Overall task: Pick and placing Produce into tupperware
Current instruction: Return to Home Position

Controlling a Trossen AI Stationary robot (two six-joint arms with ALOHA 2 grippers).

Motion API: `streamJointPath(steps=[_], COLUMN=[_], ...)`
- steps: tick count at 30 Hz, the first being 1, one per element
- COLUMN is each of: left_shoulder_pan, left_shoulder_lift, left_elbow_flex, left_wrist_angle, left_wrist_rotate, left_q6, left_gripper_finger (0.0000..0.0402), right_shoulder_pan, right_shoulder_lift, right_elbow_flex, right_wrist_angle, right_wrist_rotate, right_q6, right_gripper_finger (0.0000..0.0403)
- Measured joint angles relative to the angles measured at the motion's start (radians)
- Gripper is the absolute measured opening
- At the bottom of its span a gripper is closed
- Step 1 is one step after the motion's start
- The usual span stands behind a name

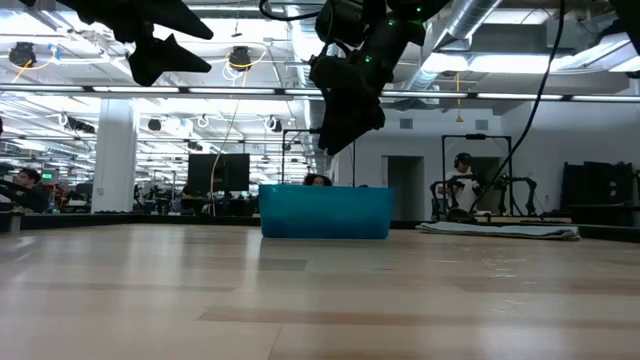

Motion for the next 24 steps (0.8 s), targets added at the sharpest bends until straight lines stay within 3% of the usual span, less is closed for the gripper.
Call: streamJointPath(steps=[6, 15, 24], left_shoulder_pan=[0.000, 0.000, -0.022], left_shoulder_lift=[0.000, 0.000, -0.014], left_elbow_flex=[0.000, 0.000, -0.001], left_wrist_angle=[-0.002, -0.103, 0.218], left_wrist_rotate=[-0.009, -0.047, 0.085], left_q6=[0.002, 0.077, 0.178], left_gripper_finger=[0.0245, 0.0245, 0.0245], right_shoulder_pan=[0.005, 0.085, 0.169], right_shoulder_lift=[0.000, -0.115, -0.325], right_elbow_flex=[0.000, -0.001, -0.045], right_wrist_angle=[0.000, 0.084, 0.209], right_wrist_rotate=[-0.009, -0.006, 0.006], right_q6=[0.018, -0.009, -0.067], right_gripper_finger=[0.0256, 0.0260, 0.0260])
